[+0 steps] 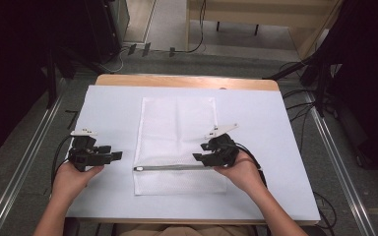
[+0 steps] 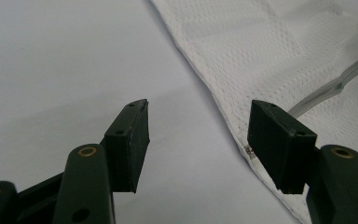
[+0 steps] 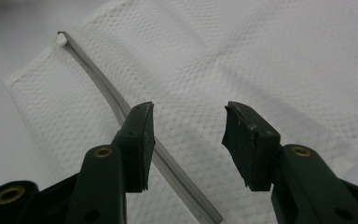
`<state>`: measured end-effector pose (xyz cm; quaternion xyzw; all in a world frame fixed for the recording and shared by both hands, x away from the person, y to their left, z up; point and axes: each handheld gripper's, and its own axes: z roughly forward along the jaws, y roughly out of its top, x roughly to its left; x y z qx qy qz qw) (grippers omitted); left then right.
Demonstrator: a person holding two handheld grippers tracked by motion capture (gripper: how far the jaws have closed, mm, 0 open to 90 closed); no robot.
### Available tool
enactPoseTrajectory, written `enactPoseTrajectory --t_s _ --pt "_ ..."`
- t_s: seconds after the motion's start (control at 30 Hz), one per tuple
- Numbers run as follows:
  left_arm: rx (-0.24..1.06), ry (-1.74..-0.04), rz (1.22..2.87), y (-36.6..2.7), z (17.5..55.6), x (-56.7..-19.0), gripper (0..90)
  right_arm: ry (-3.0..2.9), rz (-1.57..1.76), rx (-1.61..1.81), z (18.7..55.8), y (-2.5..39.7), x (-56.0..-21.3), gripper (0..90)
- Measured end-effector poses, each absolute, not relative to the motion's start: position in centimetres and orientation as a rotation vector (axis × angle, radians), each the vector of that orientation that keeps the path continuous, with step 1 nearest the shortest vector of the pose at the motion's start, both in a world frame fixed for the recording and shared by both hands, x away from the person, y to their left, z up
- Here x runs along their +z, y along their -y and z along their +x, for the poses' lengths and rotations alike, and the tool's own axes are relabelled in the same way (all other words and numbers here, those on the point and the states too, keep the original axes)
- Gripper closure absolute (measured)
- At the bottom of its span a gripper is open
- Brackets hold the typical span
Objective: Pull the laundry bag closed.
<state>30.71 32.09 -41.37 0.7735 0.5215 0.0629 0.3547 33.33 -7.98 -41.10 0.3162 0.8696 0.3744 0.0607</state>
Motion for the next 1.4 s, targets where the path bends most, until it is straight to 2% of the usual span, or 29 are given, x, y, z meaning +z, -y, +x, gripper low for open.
enactPoseTrajectory --t_s 0.47,1.4 --pt "0.164 -1.343 2.0 -32.1 30.8 -41.5 38.6 -2.708 0.89 1.119 33.1 4.0 -42.1 55.8" --pt "0.178 -1.34 1.987 -32.3 30.8 -41.4 38.0 -2.783 0.799 1.156 32.3 -1.1 -42.9 65.2"
